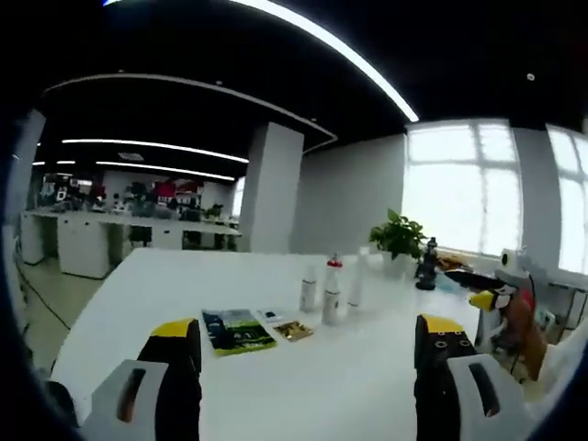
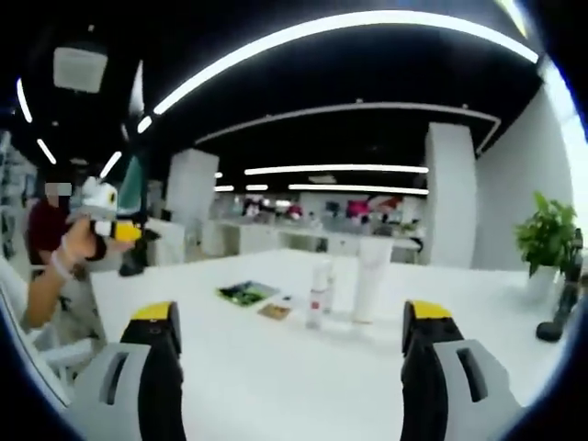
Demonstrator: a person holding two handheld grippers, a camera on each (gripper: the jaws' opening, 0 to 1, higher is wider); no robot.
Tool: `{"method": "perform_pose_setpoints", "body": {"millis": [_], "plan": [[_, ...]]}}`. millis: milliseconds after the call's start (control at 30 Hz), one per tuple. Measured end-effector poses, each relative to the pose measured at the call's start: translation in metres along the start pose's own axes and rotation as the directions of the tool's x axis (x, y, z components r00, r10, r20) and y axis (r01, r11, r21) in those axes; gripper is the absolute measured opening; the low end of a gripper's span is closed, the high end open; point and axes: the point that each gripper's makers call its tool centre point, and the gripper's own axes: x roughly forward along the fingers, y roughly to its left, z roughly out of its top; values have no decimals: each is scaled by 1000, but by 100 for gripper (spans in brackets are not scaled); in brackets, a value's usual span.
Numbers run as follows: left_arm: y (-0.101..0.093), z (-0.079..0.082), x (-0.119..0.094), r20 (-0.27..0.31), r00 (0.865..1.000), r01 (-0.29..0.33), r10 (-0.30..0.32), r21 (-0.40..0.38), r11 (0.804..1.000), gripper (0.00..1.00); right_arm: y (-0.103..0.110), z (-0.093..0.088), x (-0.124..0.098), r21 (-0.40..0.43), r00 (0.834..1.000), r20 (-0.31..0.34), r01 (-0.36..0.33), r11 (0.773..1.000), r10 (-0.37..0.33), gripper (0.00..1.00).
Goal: Arrange the skincare products in the storage area until every visible bottle or jar stands upright without overlapping.
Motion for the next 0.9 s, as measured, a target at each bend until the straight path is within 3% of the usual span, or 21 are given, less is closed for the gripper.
{"method": "perform_pose_setpoints", "body": {"millis": [167,433,667,900], "plan": [[6,-12,-20,3,997,-81,81,69,994,100,-8,-9,-12,48,999,-16,29,998,-28,100],[9,-42,-29,-33,994,-107,108,46,993,100,-15,-12,-26,77,997,6,82,994,-83,100],[13,-49,-40,1,989,-145,145,28,989,100,-25,-21,-47,102,987,22,158,982,-161,100],[17,-55,-56,91,981,-173,174,-15,985,100,-30,-23,-53,119,980,28,192,974,-196,100]]}}
